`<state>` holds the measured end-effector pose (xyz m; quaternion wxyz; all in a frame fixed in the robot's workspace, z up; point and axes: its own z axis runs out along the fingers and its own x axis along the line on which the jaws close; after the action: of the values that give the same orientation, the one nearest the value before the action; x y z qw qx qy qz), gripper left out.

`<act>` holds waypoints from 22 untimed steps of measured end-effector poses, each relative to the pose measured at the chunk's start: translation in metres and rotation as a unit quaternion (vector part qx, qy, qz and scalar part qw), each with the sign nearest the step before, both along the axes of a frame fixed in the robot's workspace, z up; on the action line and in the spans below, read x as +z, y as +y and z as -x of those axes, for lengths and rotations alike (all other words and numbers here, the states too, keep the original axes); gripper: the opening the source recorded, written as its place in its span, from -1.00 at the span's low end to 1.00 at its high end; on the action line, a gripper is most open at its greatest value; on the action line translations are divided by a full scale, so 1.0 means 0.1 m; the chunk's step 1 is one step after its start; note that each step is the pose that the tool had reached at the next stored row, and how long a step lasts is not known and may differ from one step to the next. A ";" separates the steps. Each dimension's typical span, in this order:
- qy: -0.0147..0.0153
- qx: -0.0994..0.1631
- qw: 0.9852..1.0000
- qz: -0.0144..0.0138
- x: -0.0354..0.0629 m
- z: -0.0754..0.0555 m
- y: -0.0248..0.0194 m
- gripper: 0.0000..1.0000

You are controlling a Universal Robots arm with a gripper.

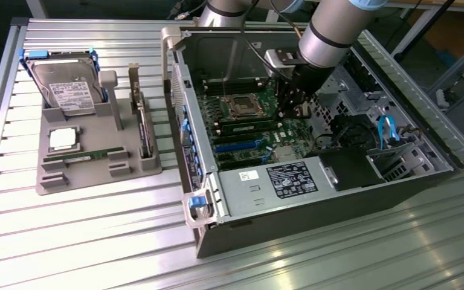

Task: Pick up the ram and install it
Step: 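Press down the ram until it locks into place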

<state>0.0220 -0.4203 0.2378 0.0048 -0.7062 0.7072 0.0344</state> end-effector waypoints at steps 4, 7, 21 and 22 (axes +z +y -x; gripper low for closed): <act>0.000 0.000 1.000 0.000 -0.002 -0.02 0.001 -0.80; 0.000 0.000 1.000 0.000 -0.002 -0.07 0.001 -0.80; 0.000 0.000 1.000 0.000 -0.056 -0.07 0.000 -0.80; 0.000 0.000 1.000 0.000 -0.056 -0.07 0.000 -0.80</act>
<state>0.0292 -0.4203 0.2322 0.0049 -0.7062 0.7072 0.0344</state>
